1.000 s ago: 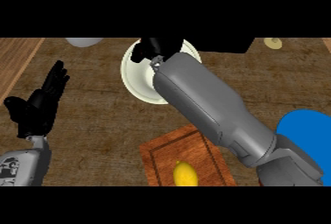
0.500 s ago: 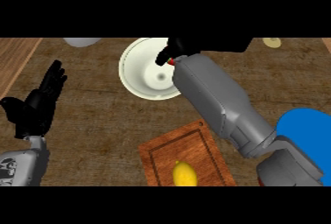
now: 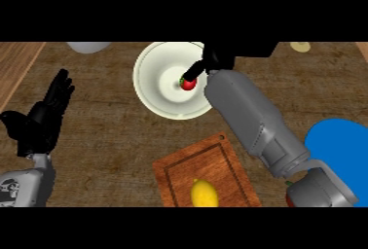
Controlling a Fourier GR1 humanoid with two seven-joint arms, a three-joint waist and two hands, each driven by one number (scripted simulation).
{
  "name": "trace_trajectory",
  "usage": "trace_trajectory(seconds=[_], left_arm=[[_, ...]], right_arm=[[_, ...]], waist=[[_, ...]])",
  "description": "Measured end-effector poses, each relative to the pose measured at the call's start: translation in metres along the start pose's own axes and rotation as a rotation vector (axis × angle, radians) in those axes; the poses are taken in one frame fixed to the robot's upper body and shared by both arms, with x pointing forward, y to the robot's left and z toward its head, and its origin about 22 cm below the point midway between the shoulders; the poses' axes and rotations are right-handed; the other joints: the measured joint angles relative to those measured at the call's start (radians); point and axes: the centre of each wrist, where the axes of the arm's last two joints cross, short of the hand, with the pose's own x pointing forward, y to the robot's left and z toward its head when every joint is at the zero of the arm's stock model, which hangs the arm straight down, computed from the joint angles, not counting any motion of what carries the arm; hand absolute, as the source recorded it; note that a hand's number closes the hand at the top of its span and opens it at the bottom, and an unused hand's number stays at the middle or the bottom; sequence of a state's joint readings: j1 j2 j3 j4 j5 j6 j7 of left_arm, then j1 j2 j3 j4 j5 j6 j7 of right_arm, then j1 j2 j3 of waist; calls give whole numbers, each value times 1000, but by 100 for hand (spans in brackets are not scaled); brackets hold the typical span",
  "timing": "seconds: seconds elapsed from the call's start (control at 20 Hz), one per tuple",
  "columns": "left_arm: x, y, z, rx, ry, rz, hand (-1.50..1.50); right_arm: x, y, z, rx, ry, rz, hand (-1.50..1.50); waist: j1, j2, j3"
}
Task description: Pick the tomato from the plate and place it in the bowl
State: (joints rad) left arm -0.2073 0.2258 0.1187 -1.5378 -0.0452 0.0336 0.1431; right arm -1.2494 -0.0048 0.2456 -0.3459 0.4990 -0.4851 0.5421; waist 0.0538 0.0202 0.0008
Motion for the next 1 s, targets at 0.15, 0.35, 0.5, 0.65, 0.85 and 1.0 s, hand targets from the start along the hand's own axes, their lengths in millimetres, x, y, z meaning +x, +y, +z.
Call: trace_trajectory(seconds=[0.15,0.35,0.5,0.65,0.85,1.0], left_arm=[[-2,3,2,7,4,-4,0],[-6,7,5,18,10,-4,0],[-4,12,7,33,20,-10,0],[-9,15,14,49,32,-11,0],[-15,22,15,61,39,-11,0],[-15,25,17,67,43,-12,0]], right_arm=[[-1,-10,-3,-61,-35,-204,-150],[-4,-28,-6,-156,-69,-469,-150],[-21,-35,-9,-177,-71,-596,-150],[-54,-44,-12,-165,-66,-658,-150],[-103,-53,-6,-128,-70,-699,-150],[-135,-67,4,-114,-81,-736,-150]], waist=[[-10,-2,1],[-24,-7,2],[-35,-13,1],[-50,-19,1],[-68,-25,0],[-71,-26,-1]])
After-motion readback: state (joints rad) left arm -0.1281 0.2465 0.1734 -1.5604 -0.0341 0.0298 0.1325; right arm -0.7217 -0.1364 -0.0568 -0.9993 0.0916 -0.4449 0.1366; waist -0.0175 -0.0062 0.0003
